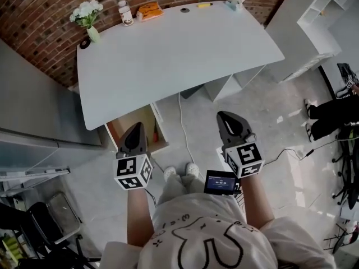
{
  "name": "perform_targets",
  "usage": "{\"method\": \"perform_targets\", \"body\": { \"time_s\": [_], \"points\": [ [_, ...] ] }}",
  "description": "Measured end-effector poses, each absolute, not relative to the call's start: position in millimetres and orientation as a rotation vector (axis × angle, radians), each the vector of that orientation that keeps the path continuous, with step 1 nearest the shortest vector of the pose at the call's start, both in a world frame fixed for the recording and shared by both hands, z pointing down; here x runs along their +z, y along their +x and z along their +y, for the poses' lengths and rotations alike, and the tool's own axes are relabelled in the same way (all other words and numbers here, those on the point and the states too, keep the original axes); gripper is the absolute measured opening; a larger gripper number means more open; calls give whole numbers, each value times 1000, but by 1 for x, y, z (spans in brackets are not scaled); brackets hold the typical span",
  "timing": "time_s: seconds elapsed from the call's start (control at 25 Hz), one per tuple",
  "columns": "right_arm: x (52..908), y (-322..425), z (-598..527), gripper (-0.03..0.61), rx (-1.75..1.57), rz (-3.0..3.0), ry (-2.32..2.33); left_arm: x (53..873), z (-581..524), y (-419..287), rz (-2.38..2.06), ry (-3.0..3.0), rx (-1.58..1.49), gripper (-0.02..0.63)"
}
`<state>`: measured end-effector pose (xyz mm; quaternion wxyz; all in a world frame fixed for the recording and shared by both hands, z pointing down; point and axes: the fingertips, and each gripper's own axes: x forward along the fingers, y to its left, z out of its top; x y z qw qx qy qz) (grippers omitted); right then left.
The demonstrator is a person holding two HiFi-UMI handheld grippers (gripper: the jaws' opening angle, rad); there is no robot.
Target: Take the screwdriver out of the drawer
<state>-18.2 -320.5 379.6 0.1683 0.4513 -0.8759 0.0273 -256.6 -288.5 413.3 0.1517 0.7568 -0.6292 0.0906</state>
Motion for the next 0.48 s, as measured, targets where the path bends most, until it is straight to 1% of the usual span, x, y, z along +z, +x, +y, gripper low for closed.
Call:
{"method": "perform_targets", "body": {
  "time_s": [0.16, 0.48],
  "points": [
    [406, -16, -321, 21, 162, -2466, 1279, 441, -287, -254, -1751, 2148, 300, 12],
    [456, -24, -321, 21, 182, -2456, 1160, 500, -300, -266, -1741, 2087, 337, 12]
  ]
}}
